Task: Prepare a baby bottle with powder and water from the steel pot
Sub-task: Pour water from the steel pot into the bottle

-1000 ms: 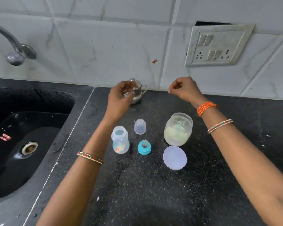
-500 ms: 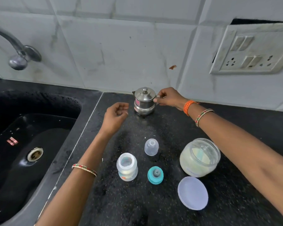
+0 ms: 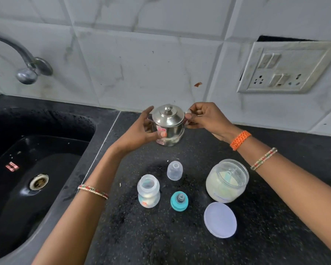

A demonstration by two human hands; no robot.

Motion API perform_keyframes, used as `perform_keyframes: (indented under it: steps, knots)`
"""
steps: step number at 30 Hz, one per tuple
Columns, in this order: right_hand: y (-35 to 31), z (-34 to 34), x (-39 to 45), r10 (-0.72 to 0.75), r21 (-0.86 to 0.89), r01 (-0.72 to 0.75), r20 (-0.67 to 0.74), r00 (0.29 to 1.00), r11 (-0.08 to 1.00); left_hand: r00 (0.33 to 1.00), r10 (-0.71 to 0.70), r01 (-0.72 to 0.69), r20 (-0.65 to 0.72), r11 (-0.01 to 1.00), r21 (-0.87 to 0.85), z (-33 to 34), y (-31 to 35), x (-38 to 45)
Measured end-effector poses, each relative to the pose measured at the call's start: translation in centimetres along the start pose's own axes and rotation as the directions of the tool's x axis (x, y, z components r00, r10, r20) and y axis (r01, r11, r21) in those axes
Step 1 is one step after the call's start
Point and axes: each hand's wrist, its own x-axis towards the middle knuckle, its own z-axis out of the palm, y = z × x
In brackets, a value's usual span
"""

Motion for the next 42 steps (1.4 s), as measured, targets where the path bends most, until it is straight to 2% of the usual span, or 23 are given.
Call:
perform_keyframes:
  steps: [1, 4, 7, 13, 17, 19, 22, 23, 26, 28, 30, 33, 38, 42]
  knots:
    - [-0.8, 0.4, -0.9, -0.03, 0.06, 0.032, -0.035, 0.999, 0.998, 0.998, 0.062, -0.062, -0.005, 0.998, -0.032, 0.0, 0.7, -0.9]
    - [-2.6, 2.0, -3.5, -0.124, 0.191, 0.157, -0.173, 0.977, 0.969, 0.965, 0.226, -0.238, -0.136, 0.967, -0.086, -0.2, 3.0, -3.3]
    - [-3.3, 4.3, -5.8, -0.164, 0.315, 0.245, -0.263, 0.951, 0.917, 0.938, 0.305, -0.32, -0.165, 0.944, -0.076, 0.1, 4.6, -5.4]
    - [-2.7, 7.0, -9.4, -0.192, 0.484, 0.244, -0.155, 0.969, 0.84, 0.955, 0.262, -0.282, -0.138, 0.948, -0.148, 2.0, 4.7, -8.4]
    - [-1.9, 7.1, -11.6, -0.181, 0.53, 0.247, -0.175, 0.968, 0.811, 0.973, 0.223, -0.229, -0.051, 0.959, -0.166, 2.9, 4.0, -10.2]
    - [-1.5, 7.3, -12.6, -0.171, 0.547, 0.247, -0.186, 0.967, 0.8, 0.978, 0.207, -0.209, -0.024, 0.971, -0.113, 3.4, 3.2, -10.9]
    - [-0.7, 7.3, -13.7, -0.181, 0.526, 0.257, -0.192, 0.965, 0.811, 0.973, 0.213, -0.205, -0.09, 0.974, 0.096, 3.4, 1.0, -12.1]
    - [-0.4, 7.2, -13.9, -0.18, 0.516, 0.256, -0.194, 0.964, 0.818, 0.969, 0.21, -0.196, -0.128, 0.974, 0.115, 3.3, -0.1, -12.6]
    - [0.3, 6.7, -14.6, -0.177, 0.465, 0.232, -0.158, 0.971, 0.854, 0.967, 0.094, -0.085, -0.238, 0.995, 0.046, 3.7, -4.1, -14.0]
    - [0.6, 6.6, -14.6, -0.145, 0.364, 0.181, -0.126, 0.981, 0.913, 0.972, -0.005, 0.012, -0.233, 1.0, 0.028, 4.1, -6.6, -14.6]
    - [0.9, 6.5, -14.8, -0.118, 0.284, 0.15, -0.126, 0.985, 0.947, 0.973, -0.043, 0.05, -0.226, 0.998, 0.026, 4.6, -8.5, -14.7]
    - [1.3, 6.3, -14.8, -0.132, 0.22, 0.163, -0.15, 0.98, 0.962, 0.965, -0.045, 0.062, -0.259, 0.997, 0.056, 5.2, -9.0, -14.7]
    - [0.2, 7.4, -14.9, -0.117, 0.077, 0.122, -0.067, 0.991, 0.99, 0.962, 0.008, 0.015, -0.274, 0.996, 0.085, 5.4, -9.2, -15.0]
    - [-0.4, 7.1, -14.6, -0.108, 0.039, 0.11, -0.043, 0.993, 0.993, 0.958, 0.023, 0.005, -0.286, 0.995, 0.099, 5.5, -9.2, -15.0]
